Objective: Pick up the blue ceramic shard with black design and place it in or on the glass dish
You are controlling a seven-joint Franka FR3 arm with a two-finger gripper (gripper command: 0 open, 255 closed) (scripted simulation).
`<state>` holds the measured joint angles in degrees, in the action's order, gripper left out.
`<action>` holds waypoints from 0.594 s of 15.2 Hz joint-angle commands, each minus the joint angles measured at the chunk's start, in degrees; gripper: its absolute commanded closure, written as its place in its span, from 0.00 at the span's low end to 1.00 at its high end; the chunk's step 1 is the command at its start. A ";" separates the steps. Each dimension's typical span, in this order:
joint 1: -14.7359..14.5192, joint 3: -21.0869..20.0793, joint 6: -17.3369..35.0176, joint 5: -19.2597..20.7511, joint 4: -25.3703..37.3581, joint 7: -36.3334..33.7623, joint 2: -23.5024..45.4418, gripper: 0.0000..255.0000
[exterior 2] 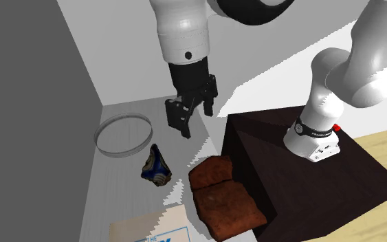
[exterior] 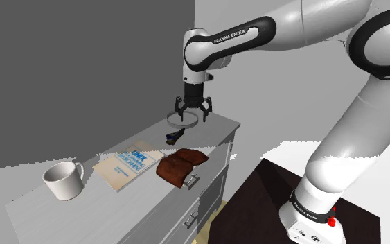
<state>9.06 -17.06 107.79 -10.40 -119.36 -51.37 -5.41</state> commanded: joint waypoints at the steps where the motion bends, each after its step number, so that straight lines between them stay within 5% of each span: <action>1: 0.47 -0.08 1.91 0.38 2.45 -4.74 4.51 0.00; 9: 0.78 1.80 6.74 1.39 12.03 -19.08 19.07 0.00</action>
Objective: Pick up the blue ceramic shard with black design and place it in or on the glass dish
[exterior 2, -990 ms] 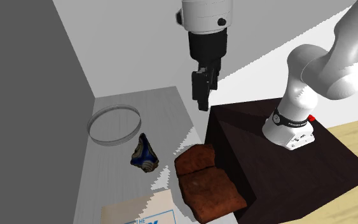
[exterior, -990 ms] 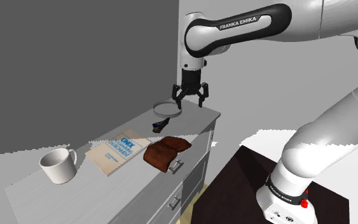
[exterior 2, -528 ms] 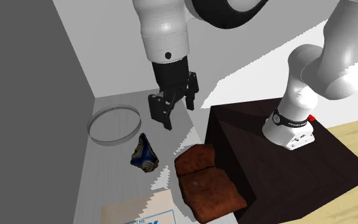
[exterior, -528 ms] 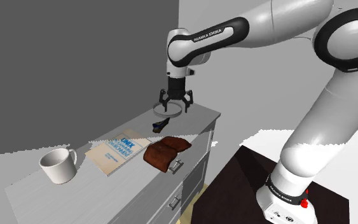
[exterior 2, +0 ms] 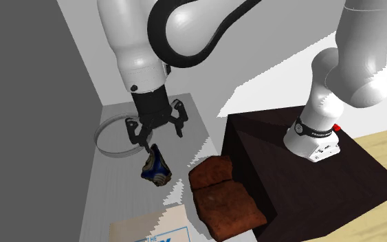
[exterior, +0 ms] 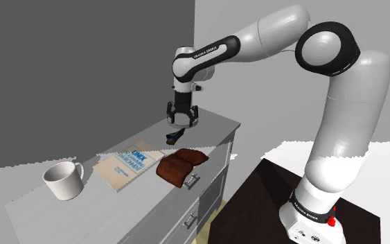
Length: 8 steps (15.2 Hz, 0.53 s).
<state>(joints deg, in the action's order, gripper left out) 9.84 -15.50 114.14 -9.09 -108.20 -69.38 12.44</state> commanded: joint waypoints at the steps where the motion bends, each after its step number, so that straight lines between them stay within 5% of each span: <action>1: -0.09 0.22 1.11 0.08 0.36 -1.08 1.44 0.00; 8: -0.66 0.03 5.83 0.15 -2.65 -1.15 3.10 0.00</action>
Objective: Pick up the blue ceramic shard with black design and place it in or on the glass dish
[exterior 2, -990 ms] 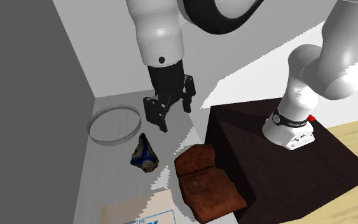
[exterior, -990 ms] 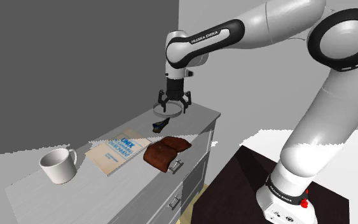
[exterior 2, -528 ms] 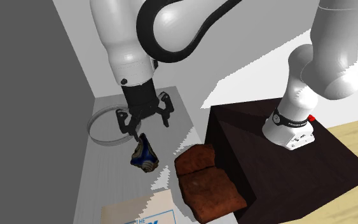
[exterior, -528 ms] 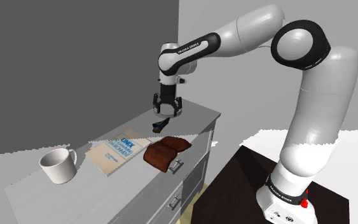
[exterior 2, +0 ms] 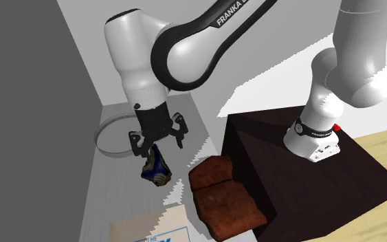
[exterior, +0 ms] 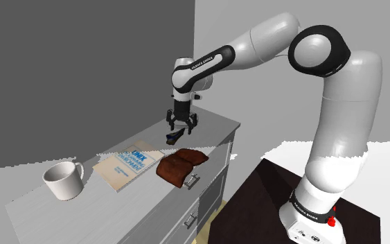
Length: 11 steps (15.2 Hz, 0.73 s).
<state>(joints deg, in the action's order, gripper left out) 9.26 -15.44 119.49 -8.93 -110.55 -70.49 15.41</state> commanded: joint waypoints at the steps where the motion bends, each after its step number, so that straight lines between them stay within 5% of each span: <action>1: -0.08 -0.04 0.48 0.00 -0.29 -0.04 0.13 0.00; 7: -0.08 -0.04 0.47 0.00 -0.28 -0.04 0.13 0.00; 8: -0.08 -0.04 0.47 0.00 -0.28 -0.04 0.13 1.00; 11: -0.08 -0.04 0.47 0.00 -0.28 -0.05 0.14 1.00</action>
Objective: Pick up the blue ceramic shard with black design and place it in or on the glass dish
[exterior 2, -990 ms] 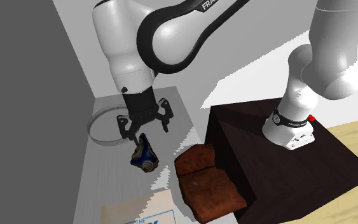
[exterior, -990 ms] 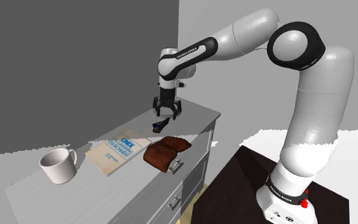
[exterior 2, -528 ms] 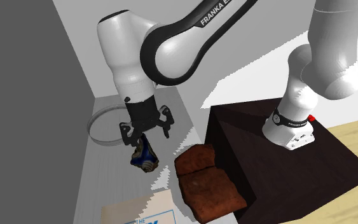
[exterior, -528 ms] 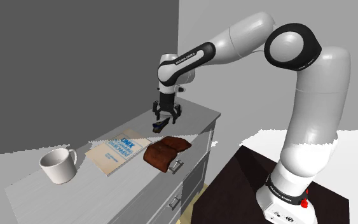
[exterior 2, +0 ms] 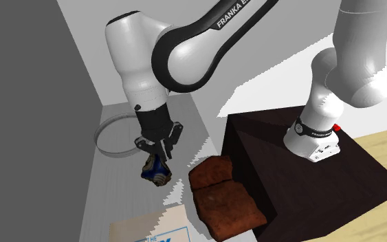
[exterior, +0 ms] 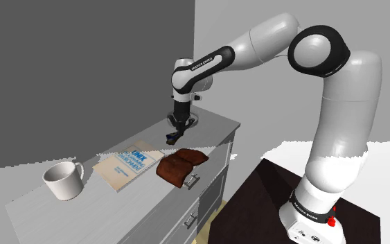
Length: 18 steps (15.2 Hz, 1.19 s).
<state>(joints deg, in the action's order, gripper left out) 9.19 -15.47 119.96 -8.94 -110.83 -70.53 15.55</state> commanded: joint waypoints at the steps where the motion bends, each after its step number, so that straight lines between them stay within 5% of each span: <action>1: 0.00 0.00 0.00 0.00 0.00 0.00 0.00 1.00; 6: 0.00 0.00 0.00 0.00 0.00 0.00 0.00 1.00; 7: 0.00 0.00 0.00 0.00 0.00 0.00 0.00 0.00; 11: -2.88 2.46 -1.30 7.18 9.51 -8.96 6.28 0.00; 18: -3.36 2.63 3.37 7.54 7.02 -9.19 8.46 0.00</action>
<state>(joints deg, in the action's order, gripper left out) 5.86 -12.86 122.71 -1.44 -103.39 -79.71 23.84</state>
